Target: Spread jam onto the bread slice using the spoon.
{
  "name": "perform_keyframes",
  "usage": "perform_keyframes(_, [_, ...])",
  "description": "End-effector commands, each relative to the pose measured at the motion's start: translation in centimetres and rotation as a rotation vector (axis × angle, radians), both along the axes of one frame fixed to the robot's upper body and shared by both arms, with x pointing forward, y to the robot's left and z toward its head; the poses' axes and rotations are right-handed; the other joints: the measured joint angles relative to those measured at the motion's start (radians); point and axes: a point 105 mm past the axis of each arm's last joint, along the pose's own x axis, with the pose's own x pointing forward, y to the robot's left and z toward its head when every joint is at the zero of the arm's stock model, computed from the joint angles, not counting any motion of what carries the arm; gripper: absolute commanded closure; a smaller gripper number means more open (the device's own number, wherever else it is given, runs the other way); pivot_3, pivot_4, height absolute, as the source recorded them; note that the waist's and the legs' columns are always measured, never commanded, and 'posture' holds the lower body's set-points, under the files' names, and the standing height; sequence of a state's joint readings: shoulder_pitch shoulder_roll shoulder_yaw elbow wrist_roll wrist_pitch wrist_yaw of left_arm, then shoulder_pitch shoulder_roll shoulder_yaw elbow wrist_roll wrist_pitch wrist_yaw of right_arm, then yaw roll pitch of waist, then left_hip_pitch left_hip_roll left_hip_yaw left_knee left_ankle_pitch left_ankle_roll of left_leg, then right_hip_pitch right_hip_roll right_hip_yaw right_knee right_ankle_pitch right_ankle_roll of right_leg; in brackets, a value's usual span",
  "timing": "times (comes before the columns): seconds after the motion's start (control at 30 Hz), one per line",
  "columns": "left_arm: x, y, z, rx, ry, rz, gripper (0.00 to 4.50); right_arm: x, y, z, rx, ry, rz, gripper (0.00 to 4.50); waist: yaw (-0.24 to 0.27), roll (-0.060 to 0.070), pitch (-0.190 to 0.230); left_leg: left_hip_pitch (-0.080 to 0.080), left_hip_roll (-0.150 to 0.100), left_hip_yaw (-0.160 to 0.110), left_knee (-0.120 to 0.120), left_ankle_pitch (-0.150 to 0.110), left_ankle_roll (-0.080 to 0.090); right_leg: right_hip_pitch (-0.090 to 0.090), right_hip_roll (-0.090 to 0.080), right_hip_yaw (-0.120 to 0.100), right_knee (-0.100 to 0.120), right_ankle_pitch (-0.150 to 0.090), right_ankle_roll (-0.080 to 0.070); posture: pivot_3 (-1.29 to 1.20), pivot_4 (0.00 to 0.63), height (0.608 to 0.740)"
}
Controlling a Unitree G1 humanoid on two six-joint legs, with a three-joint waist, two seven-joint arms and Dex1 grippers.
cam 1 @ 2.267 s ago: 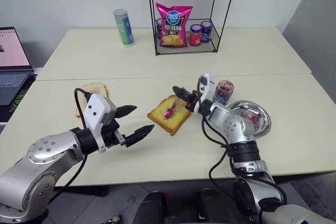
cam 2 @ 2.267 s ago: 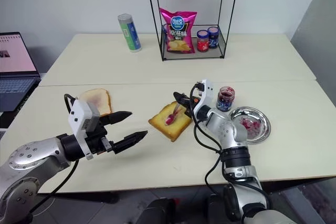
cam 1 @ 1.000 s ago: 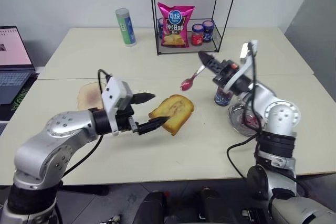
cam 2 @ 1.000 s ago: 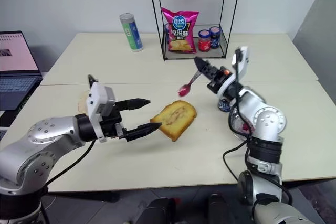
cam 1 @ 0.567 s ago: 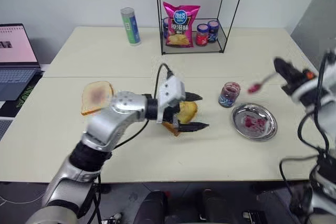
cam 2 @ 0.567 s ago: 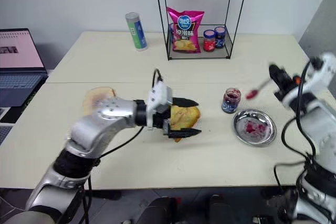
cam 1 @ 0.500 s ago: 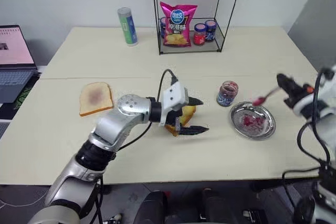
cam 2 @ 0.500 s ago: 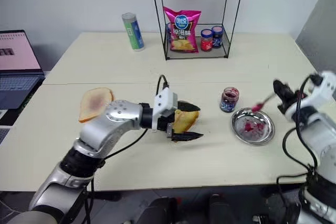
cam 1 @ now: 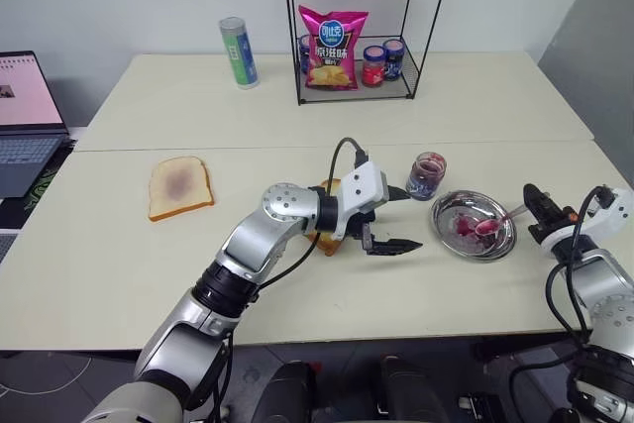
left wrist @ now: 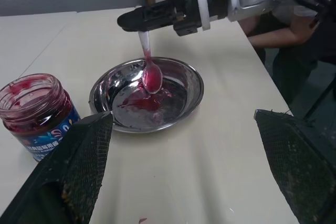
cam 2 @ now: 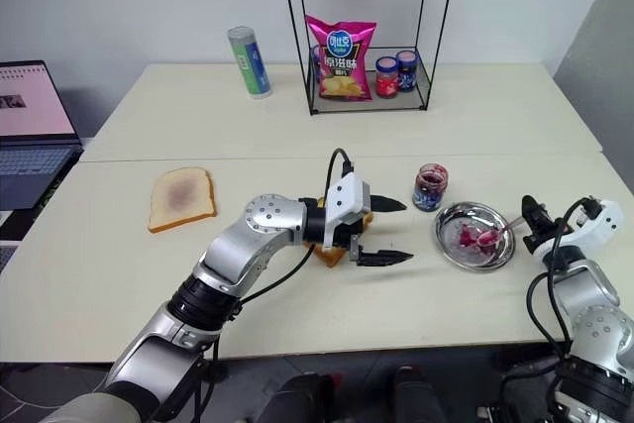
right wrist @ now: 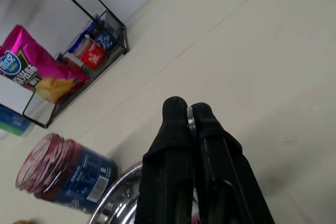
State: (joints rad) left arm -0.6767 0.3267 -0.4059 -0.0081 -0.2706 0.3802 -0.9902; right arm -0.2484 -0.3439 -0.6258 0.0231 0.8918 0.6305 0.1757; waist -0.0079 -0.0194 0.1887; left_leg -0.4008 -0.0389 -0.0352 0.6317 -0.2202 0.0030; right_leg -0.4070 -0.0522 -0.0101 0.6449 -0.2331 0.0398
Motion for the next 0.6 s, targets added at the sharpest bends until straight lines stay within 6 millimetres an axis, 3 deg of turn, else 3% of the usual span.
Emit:
perform_keyframes(0.03, [-0.4, 0.0, 1.2, -0.029, -0.041, -0.005, 0.00, 0.3, -1.2, 0.4, 0.015, -0.055, -0.051, 4.45, 0.002, 0.000, 0.000, 0.000, 0.000, 0.000, 0.000, 0.000, 0.000, 0.000, 0.000, 0.000, 0.000, 0.000, 0.000, 0.00, 0.150, 0.740])
perform_keyframes(0.33, [-0.4, 0.3, 1.5, -0.034, -0.036, 0.014, 0.00, 1.2, -1.8, -0.5, 0.097, -0.091, -0.065, 4.45, 0.003, 0.000, 0.000, 0.001, 0.000, 0.000, 0.000, 0.000, 0.000, 0.000, 0.000, 0.000, 0.001, 0.000, 0.000, 0.00, 0.150, 0.740])
perform_keyframes(0.37, [-0.4, 0.4, 1.5, -0.034, -0.037, 0.017, 0.00, 1.3, -1.8, -0.6, 0.102, -0.093, -0.064, 3.99, 0.003, 0.000, 0.000, 0.001, 0.000, 0.000, 0.000, 0.000, 0.000, 0.001, 0.000, 0.000, 0.001, 0.000, 0.000, 0.00, 0.150, 0.740])
perform_keyframes(0.6, [-0.2, 0.7, 1.7, -0.032, -0.040, 0.028, 0.00, 1.4, -2.0, 0.0, 0.107, -0.109, -0.069, 2.44, 0.002, 0.000, 0.000, 0.000, 0.000, -0.001, 0.000, 0.000, 0.000, 0.001, -0.001, 0.001, 0.001, 0.000, 0.000, 0.00, 0.150, 0.740])
